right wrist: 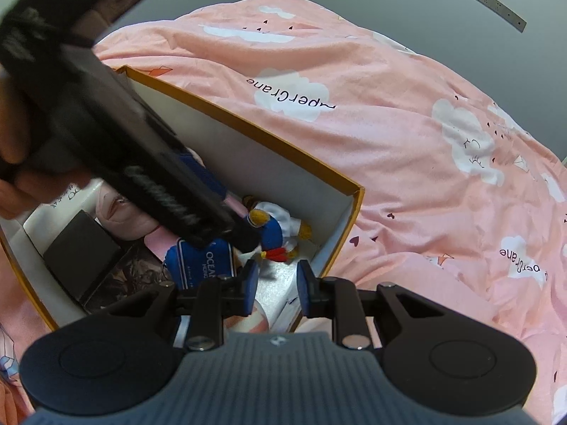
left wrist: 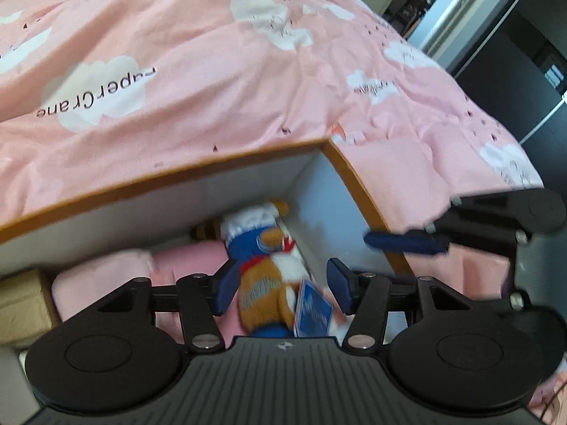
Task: Organize objects
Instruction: 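Open both grippers and release the plush toys inside the box, then move both grippers out to the yellow tape measure and orange crocheted ball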
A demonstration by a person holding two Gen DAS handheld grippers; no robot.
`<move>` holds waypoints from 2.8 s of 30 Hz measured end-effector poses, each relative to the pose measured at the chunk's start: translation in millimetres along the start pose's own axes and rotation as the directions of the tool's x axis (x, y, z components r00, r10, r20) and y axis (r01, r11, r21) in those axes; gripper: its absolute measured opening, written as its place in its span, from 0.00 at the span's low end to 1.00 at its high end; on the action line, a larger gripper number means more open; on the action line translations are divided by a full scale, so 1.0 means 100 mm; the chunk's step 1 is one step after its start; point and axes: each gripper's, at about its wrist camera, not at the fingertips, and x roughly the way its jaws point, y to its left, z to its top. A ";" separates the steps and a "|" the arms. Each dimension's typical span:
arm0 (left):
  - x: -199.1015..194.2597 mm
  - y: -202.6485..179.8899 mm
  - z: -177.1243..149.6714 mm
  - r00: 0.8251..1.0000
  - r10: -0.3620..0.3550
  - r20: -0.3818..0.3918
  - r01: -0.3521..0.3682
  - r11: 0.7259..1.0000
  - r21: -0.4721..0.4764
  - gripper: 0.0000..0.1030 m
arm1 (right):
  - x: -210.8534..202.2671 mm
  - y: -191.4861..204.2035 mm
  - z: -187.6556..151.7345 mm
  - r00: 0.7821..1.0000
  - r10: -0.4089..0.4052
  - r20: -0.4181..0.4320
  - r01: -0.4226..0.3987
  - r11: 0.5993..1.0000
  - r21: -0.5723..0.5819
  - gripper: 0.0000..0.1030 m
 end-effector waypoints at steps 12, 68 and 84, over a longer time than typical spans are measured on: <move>0.12 -0.04 -0.18 0.999 0.029 -0.039 -0.026 0.996 0.079 0.38 | -0.09 0.07 -0.05 1.000 -0.018 0.005 0.019 0.999 -0.034 0.23; -0.54 -0.72 -1.93 0.988 0.154 0.017 -0.154 0.988 0.004 0.45 | -0.93 1.03 -1.49 0.997 0.024 -0.067 0.008 0.899 0.438 0.41; -0.36 -0.53 -2.21 0.992 0.108 -0.065 -0.116 0.984 -0.135 0.45 | -0.57 1.16 -1.75 0.969 0.131 -0.210 -0.013 0.874 0.486 0.36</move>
